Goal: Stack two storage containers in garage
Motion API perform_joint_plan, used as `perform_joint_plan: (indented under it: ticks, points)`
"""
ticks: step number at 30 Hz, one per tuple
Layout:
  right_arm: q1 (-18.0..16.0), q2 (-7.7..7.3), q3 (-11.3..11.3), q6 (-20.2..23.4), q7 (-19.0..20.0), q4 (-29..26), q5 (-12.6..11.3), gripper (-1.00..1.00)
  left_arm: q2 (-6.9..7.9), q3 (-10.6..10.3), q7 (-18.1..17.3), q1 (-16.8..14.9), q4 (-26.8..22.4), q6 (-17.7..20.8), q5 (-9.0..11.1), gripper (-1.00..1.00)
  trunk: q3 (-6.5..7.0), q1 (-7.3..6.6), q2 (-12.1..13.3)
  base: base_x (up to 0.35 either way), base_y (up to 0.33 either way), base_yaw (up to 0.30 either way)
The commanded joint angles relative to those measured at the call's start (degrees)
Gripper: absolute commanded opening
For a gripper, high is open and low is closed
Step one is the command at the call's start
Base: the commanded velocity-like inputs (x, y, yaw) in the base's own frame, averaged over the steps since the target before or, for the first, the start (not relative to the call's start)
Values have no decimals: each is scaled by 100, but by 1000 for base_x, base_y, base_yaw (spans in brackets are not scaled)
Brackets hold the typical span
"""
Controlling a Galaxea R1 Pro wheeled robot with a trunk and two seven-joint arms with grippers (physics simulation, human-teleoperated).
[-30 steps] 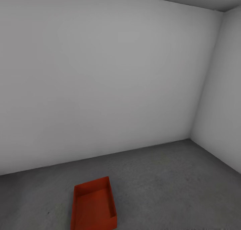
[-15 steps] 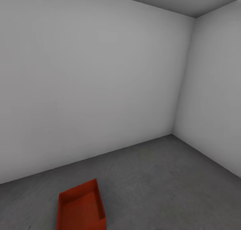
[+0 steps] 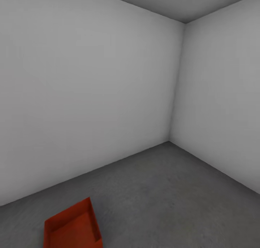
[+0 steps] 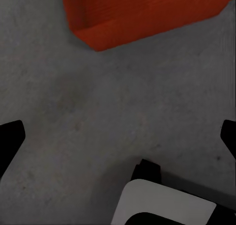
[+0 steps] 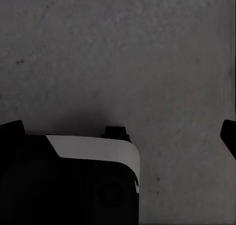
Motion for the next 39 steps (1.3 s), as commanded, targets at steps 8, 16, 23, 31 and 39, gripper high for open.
perform_joint_plan:
  ticks: [8,16,23,31,39]
  points:
    - [-9,8,8,-27,-31,19,30,100,1,20,9,-3,-2,16,13,100,-7,0,-4,0,0,-297]
    - [-9,2,6,-27,-31,19,28,100,-14,20,9,-3,0,16,14,100,-7,0,-4,0,0,-297]
    - [-9,-1,7,-27,-31,19,28,100,-159,23,2,376,9,4,24,100,-7,0,-4,0,0,-297]
    - [-9,3,7,-27,-31,19,24,100,-236,27,0,823,15,-371,39,100,-7,0,-4,0,0,-297]
    - [-9,7,6,-27,-32,19,19,100,-265,21,0,984,15,-495,41,100,-7,0,-4,0,0,-297]
